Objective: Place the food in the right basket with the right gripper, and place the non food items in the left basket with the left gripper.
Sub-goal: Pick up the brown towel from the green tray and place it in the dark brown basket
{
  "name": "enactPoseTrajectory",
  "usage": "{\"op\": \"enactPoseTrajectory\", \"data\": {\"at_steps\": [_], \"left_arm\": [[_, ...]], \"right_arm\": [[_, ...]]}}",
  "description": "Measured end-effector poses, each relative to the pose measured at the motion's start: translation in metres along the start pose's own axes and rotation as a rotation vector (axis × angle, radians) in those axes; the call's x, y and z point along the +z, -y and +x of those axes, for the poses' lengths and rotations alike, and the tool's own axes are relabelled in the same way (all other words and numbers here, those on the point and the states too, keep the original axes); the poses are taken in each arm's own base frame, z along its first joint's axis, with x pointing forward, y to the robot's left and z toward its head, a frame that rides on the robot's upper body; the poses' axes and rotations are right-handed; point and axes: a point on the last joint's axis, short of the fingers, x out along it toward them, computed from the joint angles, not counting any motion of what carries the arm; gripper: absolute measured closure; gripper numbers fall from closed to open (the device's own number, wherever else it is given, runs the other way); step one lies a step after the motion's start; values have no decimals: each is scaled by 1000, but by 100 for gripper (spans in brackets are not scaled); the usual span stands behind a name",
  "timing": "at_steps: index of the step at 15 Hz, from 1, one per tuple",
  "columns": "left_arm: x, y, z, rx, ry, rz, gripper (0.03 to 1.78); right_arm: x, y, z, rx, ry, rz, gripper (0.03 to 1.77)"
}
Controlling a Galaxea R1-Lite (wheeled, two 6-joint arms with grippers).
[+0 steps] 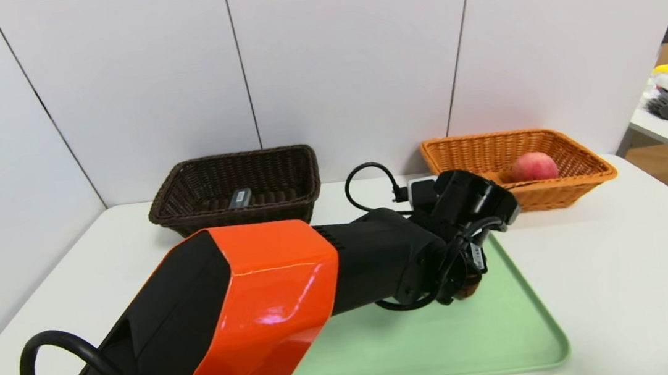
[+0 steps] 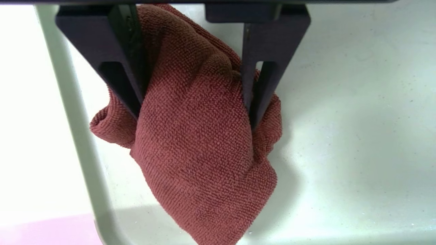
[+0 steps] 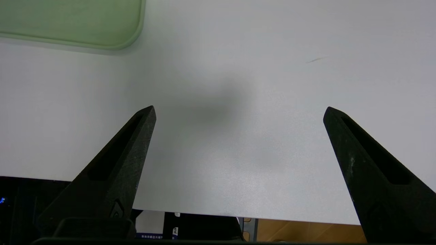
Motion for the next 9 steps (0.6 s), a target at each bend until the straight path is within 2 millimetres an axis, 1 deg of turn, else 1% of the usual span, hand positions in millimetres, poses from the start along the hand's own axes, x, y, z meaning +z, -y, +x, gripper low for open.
{"op": "enactPoseTrajectory", "data": {"at_steps": [4,9], "left_arm": [[8,1,-10,-10,12,-6,113],[24,2,-35,-25,33,-16,114]], "right_arm": [[0,0,0,0,1,0,10],[-1,0,-1,0,3,1,10]]}}
